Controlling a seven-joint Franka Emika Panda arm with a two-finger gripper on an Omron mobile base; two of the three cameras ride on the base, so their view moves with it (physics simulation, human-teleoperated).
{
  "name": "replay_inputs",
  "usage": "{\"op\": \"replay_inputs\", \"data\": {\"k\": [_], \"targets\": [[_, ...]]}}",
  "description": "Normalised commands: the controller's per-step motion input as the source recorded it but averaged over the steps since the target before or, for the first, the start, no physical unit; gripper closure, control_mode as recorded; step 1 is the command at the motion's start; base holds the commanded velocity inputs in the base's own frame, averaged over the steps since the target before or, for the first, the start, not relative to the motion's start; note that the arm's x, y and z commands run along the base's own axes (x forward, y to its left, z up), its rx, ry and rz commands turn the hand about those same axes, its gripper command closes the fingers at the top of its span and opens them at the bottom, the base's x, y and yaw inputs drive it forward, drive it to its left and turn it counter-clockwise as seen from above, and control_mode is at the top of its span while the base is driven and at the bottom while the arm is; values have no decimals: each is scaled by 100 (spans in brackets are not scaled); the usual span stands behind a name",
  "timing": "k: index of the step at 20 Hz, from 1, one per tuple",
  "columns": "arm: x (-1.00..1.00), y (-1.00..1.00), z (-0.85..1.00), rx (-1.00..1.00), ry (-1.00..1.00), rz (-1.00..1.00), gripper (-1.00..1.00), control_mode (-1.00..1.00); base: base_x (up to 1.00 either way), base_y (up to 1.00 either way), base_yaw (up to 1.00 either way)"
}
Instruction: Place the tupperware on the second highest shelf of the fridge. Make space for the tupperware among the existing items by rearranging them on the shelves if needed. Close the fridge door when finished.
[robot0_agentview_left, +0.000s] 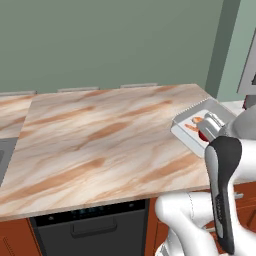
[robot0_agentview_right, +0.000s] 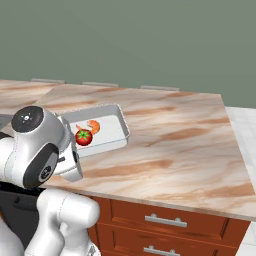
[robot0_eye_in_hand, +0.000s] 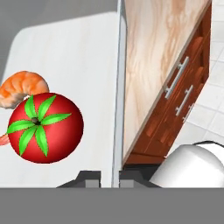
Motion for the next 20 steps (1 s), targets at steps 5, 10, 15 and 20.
{"op": "replay_inputs", "data": {"k": [5, 10, 15, 20], "targets": [[30, 16, 0, 0, -4, 0, 100, -100, 0, 0, 0], [23, 15, 0, 0, 0, 0, 100, -100, 0, 0, 0], [13, 13, -1, 0, 0, 0, 100, -100, 0, 0, 0], [1, 16, -2, 0, -1, 0, 100, -100, 0, 0, 0]]}}
